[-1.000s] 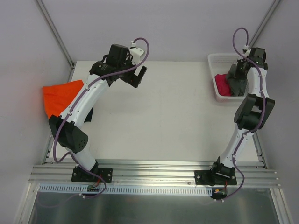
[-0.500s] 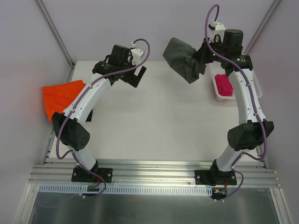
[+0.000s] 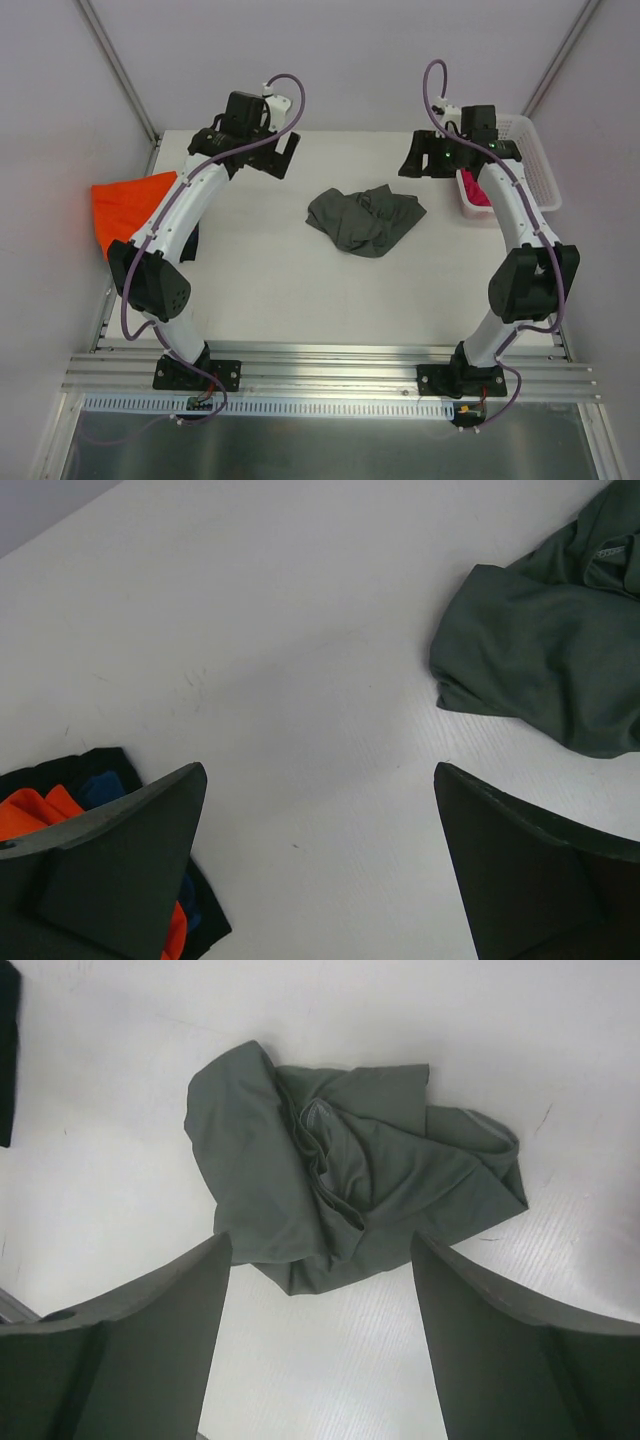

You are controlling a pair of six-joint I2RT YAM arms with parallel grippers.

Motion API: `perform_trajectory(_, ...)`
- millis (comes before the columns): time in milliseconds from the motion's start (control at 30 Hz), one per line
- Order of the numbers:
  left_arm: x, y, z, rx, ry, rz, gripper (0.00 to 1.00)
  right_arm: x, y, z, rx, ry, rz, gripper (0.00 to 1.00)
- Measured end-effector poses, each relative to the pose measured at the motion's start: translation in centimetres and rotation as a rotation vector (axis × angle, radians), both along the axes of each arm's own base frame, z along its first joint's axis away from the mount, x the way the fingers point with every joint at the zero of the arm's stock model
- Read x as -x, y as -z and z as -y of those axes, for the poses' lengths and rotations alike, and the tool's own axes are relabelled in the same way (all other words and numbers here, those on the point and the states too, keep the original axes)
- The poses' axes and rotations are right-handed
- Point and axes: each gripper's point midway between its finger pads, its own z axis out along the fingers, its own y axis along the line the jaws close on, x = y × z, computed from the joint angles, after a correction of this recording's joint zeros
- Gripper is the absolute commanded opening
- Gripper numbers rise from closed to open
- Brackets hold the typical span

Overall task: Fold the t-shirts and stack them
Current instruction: Move the tshirt to the center of the board, then flatten out the tshirt

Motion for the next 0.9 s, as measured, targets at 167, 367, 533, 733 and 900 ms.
perform_trajectory(167,-0.4,-0.2,-1.0,0.007,-0.043,0.005,0.99,1.4,3.7,-1.8,0.012,-0.049,-0.096,0.69)
perform_trajectory(367,-1.0,-1.0,-1.8,-0.003,-0.077,0.035,0.99,0.8,9.2,-5.5,0.037,-0.135,-0.214,0.66)
perform_trajectory(533,-0.6,-2.0,-2.0,0.001,-0.077,0.056,0.99,-1.8,11.1,-7.7,0.046,-0.171,-0.224,0.63)
perform_trajectory(733,1.0,-4.1,-3.0,0.001,-0.091,0.107,0.99,-4.9,11.3,-8.5,0.066,-0.175,-0.167,0.62)
perform_trajectory(900,1.9,-5.0,-3.7,0.005,-0.097,0.128,0.99,-5.8,12.8,-8.7,0.095,-0.178,-0.165,0.62)
